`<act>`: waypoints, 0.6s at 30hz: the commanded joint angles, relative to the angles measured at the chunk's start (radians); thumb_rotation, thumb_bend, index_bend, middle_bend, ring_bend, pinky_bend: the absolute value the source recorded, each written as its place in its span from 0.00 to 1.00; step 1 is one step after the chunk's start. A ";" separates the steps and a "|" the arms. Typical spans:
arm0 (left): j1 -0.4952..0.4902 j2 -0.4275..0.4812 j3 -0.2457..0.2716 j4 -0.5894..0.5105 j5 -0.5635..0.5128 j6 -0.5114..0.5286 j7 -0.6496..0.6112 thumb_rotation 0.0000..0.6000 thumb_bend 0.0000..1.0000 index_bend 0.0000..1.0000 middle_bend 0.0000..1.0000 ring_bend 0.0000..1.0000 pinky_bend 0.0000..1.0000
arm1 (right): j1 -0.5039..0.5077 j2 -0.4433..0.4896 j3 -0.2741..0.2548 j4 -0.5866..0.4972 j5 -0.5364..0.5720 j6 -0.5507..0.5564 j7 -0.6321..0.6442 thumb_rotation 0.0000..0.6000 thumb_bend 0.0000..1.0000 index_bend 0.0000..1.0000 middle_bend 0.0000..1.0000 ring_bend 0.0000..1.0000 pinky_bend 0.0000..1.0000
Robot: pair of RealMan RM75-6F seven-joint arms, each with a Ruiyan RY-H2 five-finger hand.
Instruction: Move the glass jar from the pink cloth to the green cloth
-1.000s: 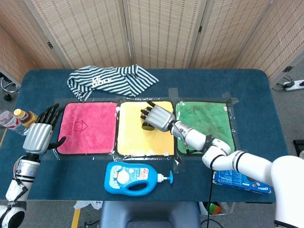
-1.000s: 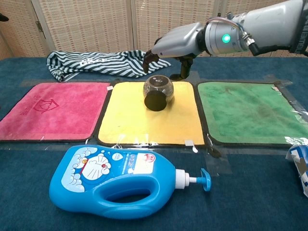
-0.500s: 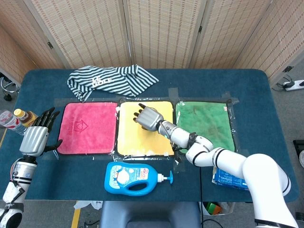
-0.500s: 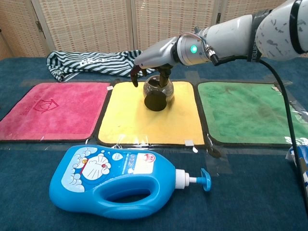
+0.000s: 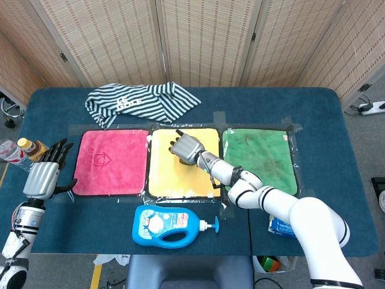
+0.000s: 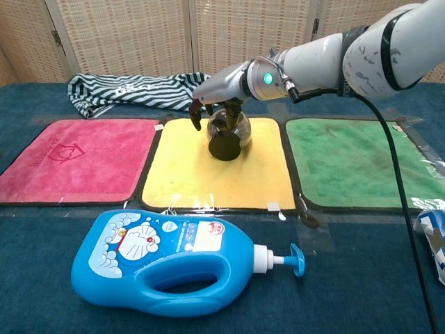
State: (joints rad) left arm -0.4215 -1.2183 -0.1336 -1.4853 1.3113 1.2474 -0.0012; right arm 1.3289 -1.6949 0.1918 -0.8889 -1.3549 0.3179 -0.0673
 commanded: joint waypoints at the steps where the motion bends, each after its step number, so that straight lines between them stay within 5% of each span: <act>1: 0.002 0.000 -0.002 0.001 -0.002 -0.002 -0.003 1.00 0.30 0.00 0.00 0.00 0.17 | 0.002 -0.003 -0.009 0.010 -0.003 -0.002 0.011 1.00 0.69 0.30 0.23 0.24 0.00; 18: 0.006 -0.008 -0.011 0.004 0.009 -0.006 -0.008 1.00 0.30 0.00 0.00 0.00 0.17 | -0.042 0.090 -0.063 -0.062 -0.011 0.023 0.033 1.00 0.69 0.33 0.26 0.25 0.00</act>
State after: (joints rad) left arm -0.4150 -1.2264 -0.1449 -1.4812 1.3207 1.2409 -0.0095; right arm 1.2945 -1.6154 0.1349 -0.9403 -1.3657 0.3352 -0.0333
